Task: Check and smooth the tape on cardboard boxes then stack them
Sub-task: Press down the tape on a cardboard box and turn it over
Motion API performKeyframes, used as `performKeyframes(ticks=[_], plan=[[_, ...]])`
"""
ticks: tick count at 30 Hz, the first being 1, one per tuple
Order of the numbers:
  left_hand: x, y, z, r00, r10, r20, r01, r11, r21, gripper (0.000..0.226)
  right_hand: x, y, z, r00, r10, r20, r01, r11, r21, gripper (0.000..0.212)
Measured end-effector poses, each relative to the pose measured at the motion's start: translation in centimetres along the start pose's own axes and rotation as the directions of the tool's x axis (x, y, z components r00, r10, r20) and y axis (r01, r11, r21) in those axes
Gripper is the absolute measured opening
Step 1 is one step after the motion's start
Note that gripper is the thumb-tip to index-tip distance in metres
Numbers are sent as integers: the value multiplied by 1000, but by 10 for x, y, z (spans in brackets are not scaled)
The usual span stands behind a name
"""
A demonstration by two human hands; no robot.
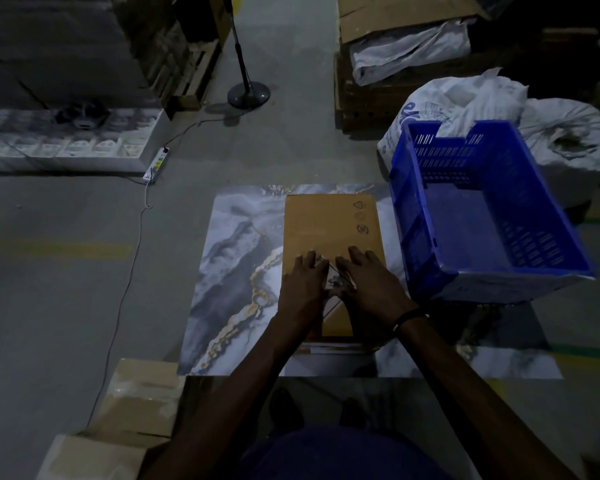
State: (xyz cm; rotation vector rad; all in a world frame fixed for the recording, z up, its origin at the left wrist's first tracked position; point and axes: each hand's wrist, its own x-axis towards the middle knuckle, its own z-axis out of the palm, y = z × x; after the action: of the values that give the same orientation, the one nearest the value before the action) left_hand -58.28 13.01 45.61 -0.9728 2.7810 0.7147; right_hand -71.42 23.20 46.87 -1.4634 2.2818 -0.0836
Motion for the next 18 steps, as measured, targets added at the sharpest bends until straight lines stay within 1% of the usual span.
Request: performKeyframes(ticks=[3, 7, 9, 11, 13, 16, 18], plan=[[-11, -2, 14, 1000, 11, -9, -12, 1000, -16, 65, -10, -8, 5, 999, 10, 41, -10, 1000, 8, 71], [-18, 1, 33, 998, -14, -59, 17, 999, 42, 62, -21, -14, 15, 999, 16, 36, -16, 1000, -3, 73], [-19, 2, 32, 998, -15, -59, 18, 999, 49, 62, -23, -13, 11, 999, 11, 32, -11, 1000, 7, 71], [-19, 1, 22, 999, 8, -43, -7, 1000, 20, 60, -20, -10, 5, 1000, 2, 29, -3, 999, 43, 67], [-12, 1, 8, 999, 31, -43, -30, 999, 12, 58, -11, -7, -3, 1000, -10, -6, 11, 998, 65, 63], [17, 1, -15, 1000, -9, -26, 9, 1000, 6, 68, 12, -5, -18, 996, -9, -88, 14, 998, 56, 56], [40, 1, -23, 999, -5, 33, 5, 1000, 3, 76, 29, -4, -24, 995, -11, -96, 16, 999, 47, 54]])
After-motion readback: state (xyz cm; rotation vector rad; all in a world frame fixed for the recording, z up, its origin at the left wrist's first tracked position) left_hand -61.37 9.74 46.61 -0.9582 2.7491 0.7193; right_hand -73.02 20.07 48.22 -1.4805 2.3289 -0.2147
